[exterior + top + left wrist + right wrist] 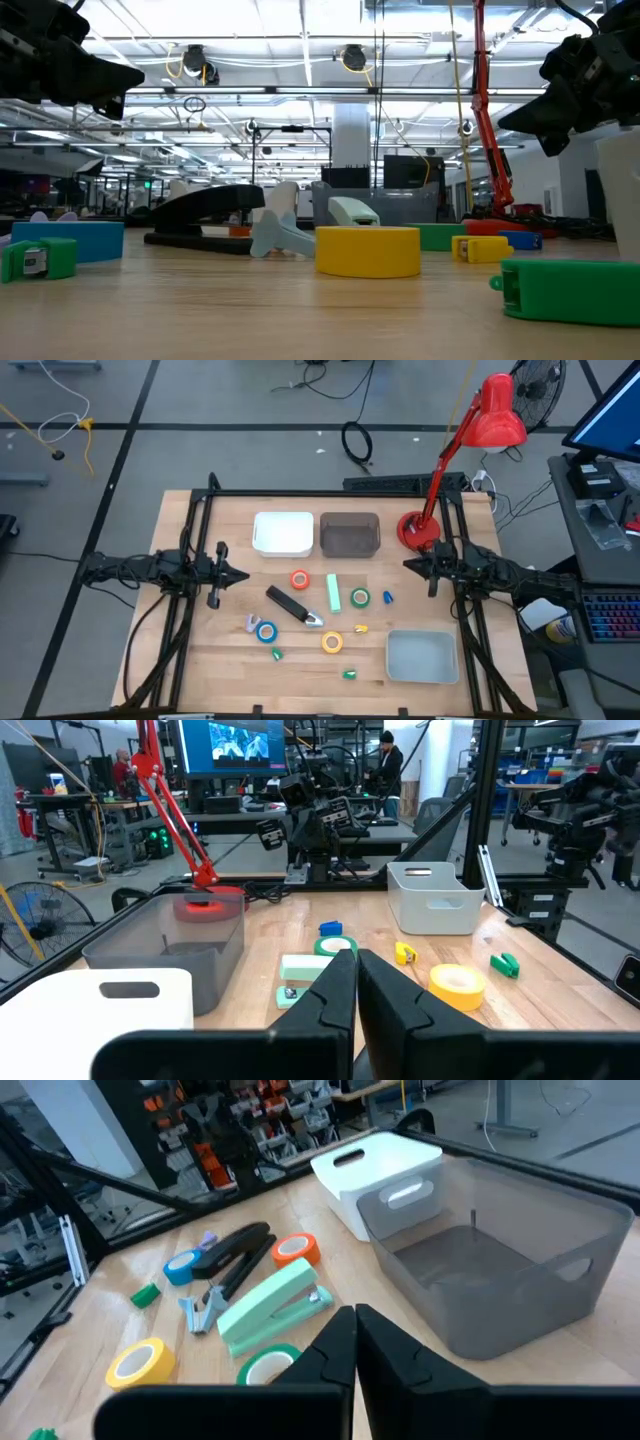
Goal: Pick and place Stapler, Stapler remover, tape
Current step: Put the black stapler into the black bin
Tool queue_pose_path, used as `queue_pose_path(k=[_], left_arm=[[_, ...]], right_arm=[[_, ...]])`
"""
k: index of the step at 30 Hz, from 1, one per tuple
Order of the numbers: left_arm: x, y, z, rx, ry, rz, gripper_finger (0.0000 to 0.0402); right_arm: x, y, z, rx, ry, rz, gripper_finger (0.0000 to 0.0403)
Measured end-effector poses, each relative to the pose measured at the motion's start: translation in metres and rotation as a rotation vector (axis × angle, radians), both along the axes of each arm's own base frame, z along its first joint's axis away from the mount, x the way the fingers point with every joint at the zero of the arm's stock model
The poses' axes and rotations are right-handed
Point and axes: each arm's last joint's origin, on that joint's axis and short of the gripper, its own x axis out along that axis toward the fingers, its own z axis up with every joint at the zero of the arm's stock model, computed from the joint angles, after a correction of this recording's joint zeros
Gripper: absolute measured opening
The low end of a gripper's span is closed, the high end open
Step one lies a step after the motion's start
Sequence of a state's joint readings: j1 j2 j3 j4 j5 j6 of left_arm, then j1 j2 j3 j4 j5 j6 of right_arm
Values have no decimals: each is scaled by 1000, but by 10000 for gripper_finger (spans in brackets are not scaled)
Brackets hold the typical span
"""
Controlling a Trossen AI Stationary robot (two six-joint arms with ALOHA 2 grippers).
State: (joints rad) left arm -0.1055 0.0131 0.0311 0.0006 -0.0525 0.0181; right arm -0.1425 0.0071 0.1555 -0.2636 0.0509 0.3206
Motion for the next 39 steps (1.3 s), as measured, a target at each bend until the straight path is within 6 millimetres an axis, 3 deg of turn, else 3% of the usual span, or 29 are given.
queue_pose_path(k=[9, 28, 34, 39], left_arm=[[0, 0, 0, 0, 0, 0, 19], [0, 0, 1, -48, -5, 3, 19], [-2, 4, 19, -213, -203, 111, 19], [-7, 5, 34, -319, -362, 86, 19]], right_arm=[[2, 0, 16, 158, -213, -19, 4], [2, 0, 17, 162, -213, -20, 4], [2, -1, 17, 157, -218, -59, 4], [1, -3, 17, 151, -221, -103, 4]])
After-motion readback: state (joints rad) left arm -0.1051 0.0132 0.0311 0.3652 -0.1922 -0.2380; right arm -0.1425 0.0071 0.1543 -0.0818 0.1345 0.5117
